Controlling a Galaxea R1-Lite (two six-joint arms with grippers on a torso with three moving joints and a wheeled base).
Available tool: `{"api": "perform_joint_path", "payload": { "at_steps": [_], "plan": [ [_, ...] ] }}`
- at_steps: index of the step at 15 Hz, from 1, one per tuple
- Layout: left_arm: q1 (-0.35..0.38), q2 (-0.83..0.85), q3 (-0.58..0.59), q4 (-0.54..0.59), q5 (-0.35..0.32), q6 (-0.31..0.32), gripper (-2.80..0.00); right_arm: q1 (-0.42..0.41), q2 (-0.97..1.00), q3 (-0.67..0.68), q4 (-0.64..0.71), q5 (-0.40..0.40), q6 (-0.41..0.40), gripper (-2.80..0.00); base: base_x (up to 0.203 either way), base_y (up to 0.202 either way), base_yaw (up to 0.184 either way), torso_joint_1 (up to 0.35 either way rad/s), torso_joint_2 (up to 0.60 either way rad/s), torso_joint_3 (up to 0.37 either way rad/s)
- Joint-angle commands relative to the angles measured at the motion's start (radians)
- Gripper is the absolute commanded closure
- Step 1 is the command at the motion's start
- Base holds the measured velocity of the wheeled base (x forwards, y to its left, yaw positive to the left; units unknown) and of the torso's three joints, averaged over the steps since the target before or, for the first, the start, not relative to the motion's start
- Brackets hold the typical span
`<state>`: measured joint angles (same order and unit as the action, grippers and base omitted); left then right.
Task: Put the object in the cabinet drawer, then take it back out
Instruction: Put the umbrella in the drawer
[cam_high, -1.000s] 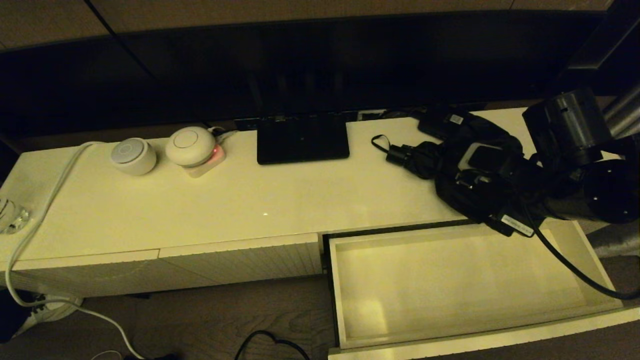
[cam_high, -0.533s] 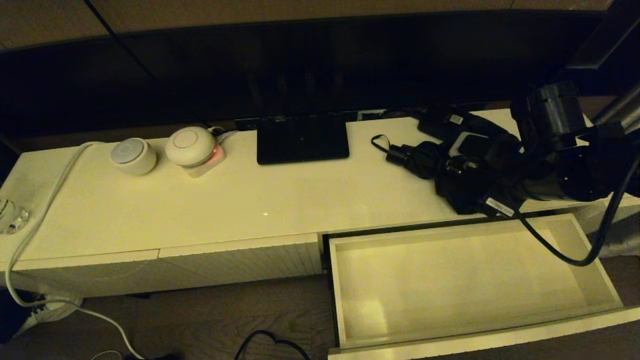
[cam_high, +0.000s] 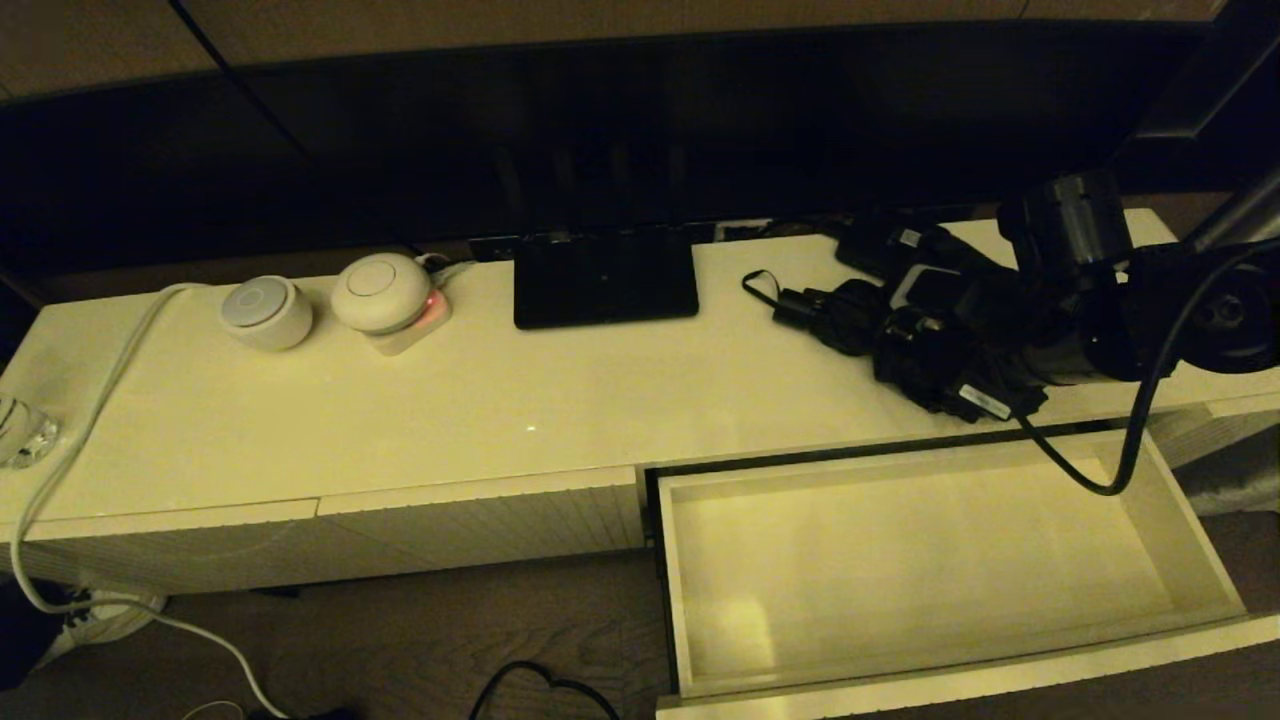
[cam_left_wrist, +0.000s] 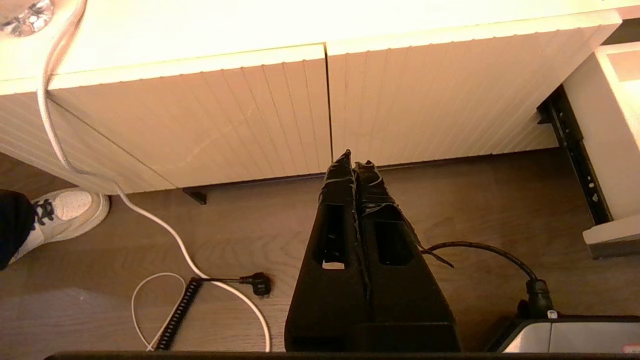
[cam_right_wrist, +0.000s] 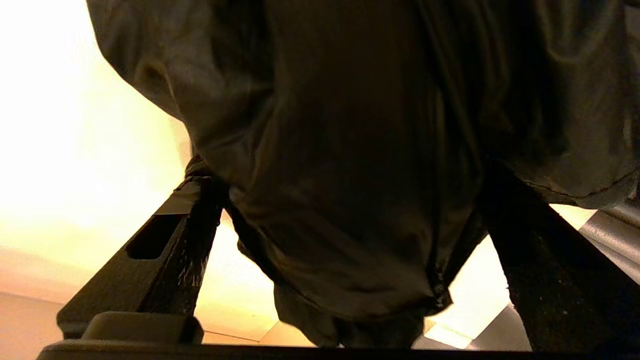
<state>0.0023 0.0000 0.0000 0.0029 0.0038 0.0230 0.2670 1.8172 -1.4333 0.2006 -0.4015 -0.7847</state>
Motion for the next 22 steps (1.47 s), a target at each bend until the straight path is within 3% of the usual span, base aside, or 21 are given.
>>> {"api": "perform_joint_path", "payload": {
  "at_steps": [1,4,6,13,20,22],
  "plan": [
    [0.001,0.0,0.003,0.0,0.001,0.0,0.0,-0.006,0.019,-0.012,0.008,-0.002,-0.005,-2.8,0.0,0.0,0.0,0.0,0.0,0.0],
    [0.001,0.0,0.003,0.0,0.001,0.0,0.0,-0.011,0.027,-0.009,0.012,-0.003,-0.008,-2.8,0.0,0.0,0.0,0.0,0.0,0.0],
    [0.001,0.0,0.003,0.0,0.001,0.0,0.0,-0.012,0.034,-0.01,0.024,-0.002,-0.01,0.0,0.0,0.0,0.0,0.0,0.0,0.0],
    [0.001,0.0,0.003,0.0,0.001,0.0,0.0,-0.016,0.011,0.0,0.129,0.021,-0.029,0.0,0.0,0.0,0.0,0.0,0.0,0.0],
    [0.001,0.0,0.003,0.0,0.001,0.0,0.0,-0.002,-0.076,-0.021,0.128,0.053,-0.039,0.0,0.0,0.0,0.0,0.0,0.0,0.0],
    [0.001,0.0,0.003,0.0,0.001,0.0,0.0,0.006,-0.151,0.003,0.132,0.067,-0.076,0.0,0.0,0.0,0.0,0.0,0.0,0.0]
  ]
}}
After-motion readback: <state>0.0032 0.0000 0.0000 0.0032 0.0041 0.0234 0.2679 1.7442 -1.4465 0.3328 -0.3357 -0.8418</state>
